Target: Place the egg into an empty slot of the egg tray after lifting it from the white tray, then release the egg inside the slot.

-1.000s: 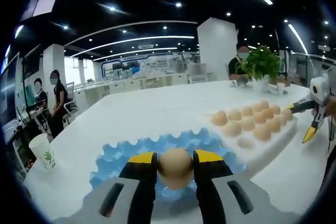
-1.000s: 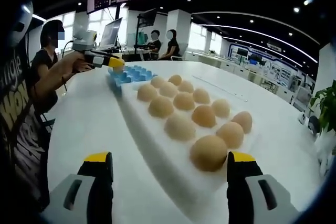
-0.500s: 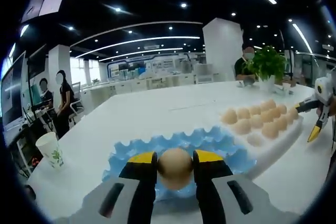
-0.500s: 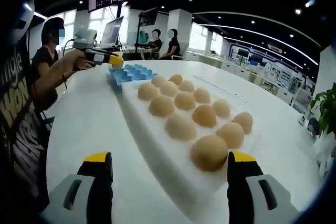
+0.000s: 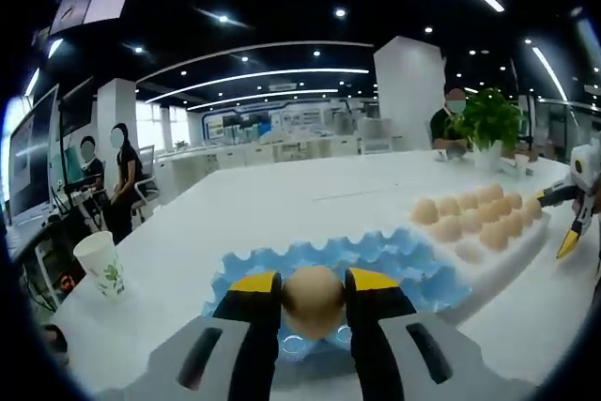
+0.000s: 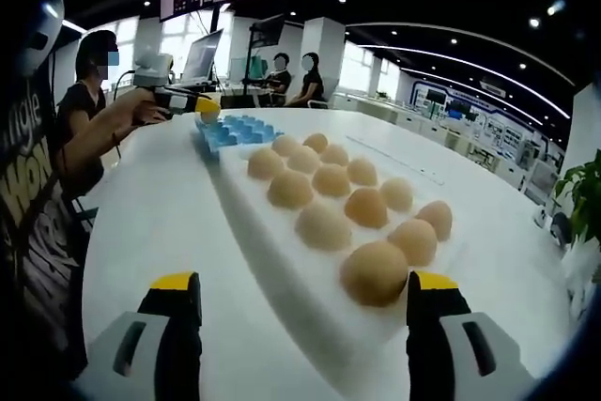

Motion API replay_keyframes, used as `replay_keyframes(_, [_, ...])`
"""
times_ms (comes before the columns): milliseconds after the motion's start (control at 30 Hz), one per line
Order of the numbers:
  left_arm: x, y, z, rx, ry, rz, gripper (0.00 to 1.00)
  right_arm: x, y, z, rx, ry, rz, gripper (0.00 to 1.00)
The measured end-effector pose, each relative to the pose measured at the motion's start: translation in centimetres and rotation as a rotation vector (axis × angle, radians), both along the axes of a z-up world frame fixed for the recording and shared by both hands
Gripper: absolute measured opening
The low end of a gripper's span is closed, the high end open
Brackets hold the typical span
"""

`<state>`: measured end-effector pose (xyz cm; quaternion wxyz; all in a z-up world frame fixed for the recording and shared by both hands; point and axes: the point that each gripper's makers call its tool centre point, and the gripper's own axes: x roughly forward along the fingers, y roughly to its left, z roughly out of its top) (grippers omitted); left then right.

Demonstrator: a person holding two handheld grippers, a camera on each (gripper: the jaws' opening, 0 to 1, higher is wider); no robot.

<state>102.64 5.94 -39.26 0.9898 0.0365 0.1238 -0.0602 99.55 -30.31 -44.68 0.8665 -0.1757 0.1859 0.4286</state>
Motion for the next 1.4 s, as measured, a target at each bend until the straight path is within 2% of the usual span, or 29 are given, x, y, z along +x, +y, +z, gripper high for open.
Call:
replay_keyframes(800, [0.1, 4.3, -0.2, 0.003, -0.009, 0.1, 0.26, 0.0, -0.1, -0.2, -0.012, -0.014, 0.008, 0.95])
replay_keyframes(1400, [0.4, 6.4, -1.8, 0.004, 0.014, 0.149, 0.25, 0.0, 0.0, -0.2, -0.011, -0.015, 0.008, 0.95])
